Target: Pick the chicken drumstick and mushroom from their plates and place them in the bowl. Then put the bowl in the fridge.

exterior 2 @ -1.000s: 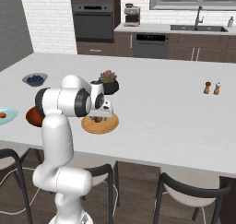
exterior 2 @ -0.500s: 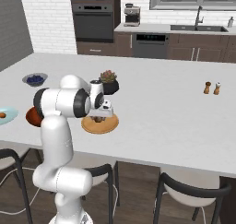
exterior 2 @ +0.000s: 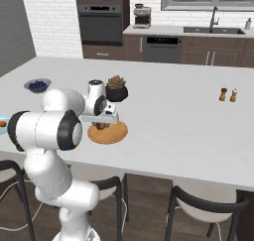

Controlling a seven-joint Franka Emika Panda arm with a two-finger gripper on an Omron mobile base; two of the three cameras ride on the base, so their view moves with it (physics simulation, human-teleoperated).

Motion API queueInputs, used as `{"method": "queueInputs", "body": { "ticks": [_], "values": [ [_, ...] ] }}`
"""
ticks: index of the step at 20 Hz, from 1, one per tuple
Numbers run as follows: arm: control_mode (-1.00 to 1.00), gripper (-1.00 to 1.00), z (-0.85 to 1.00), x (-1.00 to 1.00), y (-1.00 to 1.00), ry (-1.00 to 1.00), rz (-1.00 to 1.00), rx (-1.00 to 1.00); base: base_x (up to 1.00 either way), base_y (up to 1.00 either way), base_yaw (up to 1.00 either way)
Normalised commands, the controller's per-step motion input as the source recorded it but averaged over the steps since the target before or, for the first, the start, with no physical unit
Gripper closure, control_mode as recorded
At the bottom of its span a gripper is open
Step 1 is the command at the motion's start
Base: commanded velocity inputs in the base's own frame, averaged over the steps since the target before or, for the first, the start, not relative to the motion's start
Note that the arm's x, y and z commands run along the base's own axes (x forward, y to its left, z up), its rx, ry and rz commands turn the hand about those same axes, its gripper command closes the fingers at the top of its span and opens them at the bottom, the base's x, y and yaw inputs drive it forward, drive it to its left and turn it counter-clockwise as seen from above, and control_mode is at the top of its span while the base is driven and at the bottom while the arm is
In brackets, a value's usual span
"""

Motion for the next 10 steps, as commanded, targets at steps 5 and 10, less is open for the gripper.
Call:
{"method": "queueInputs", "body": {
  "ticks": [5, 10],
  "values": [
    [-1.0, 1.0, 0.91, -0.89, -0.04, 0.0, -0.11, 0.01, 0.0, 0.0, 0.0],
    [-1.0, 1.0, 0.9, -0.8, 0.0, 0.0, -0.08, 0.01, 0.0, 0.0, 0.0]
  ]
}}
